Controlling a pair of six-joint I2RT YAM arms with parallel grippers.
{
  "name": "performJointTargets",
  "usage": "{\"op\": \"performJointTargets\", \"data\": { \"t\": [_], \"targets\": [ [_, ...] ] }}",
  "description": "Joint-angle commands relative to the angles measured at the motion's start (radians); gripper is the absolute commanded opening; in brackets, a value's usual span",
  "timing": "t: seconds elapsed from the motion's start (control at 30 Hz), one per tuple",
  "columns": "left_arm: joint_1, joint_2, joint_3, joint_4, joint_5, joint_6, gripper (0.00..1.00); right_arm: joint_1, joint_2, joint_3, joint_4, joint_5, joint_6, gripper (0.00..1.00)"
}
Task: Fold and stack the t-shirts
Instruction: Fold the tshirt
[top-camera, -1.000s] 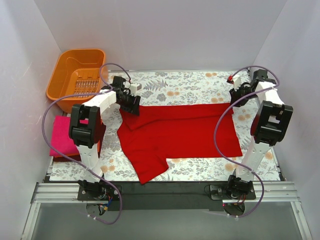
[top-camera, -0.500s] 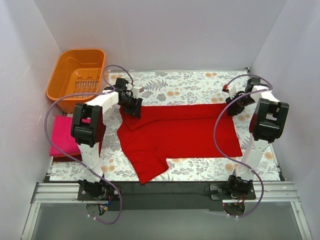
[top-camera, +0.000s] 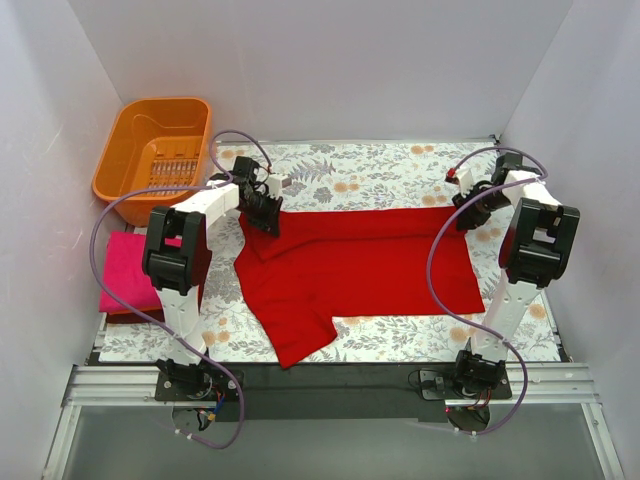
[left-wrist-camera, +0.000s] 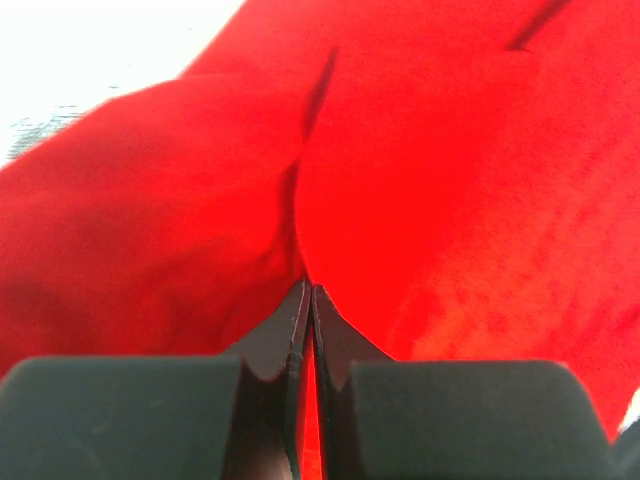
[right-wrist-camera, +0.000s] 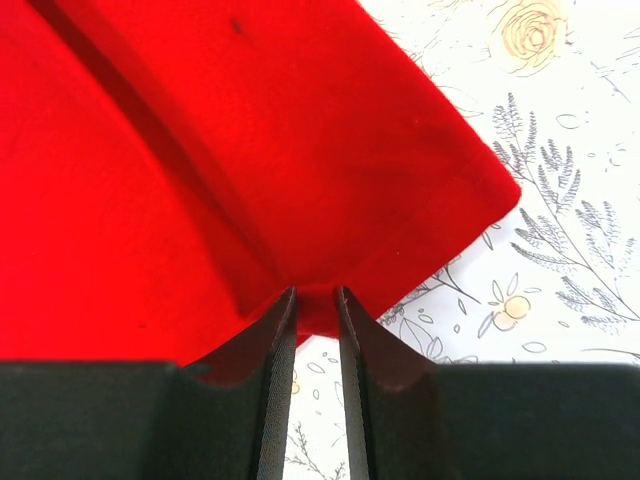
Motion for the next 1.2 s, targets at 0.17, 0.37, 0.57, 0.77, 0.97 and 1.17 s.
{"op": "performJointTargets", "data": {
  "t": [0.17,0.37,0.57,0.77,0.97,1.17],
  "targets": [
    [-0.109,-0.212,-0.079,-0.071,0.152,0.053,0.0,0.0,-0.083,-0.003,-0.032,0.011,-0.019,0.29],
    [-0.233,-0.297,-0.232,-0.086,0.184,0.096,0.0,-0.002,-0.092,0.0,-0.047,0.015,-0.025,0.31],
    [-0.273,-0.312,-0.239,-0.239,0.154,0.281,0.29,-0.002,-0.095,0.008,-0.075,0.02,-0.045,0.33],
    [-0.253,-0.346,-0.202,-0.201,0.129,0.251,0.35,0.0,-0.086,0.03,-0.084,0.005,-0.045,0.33],
    [-0.149,-0.239,-0.096,-0.01,0.092,-0.061,0.36,0.004,-0.069,0.02,-0.086,0.011,-0.04,0.33],
    [-0.136,-0.104,0.0,0.081,-0.12,-0.197,0.33,0.004,-0.069,0.004,-0.084,0.014,-0.037,0.31]
  ]
}}
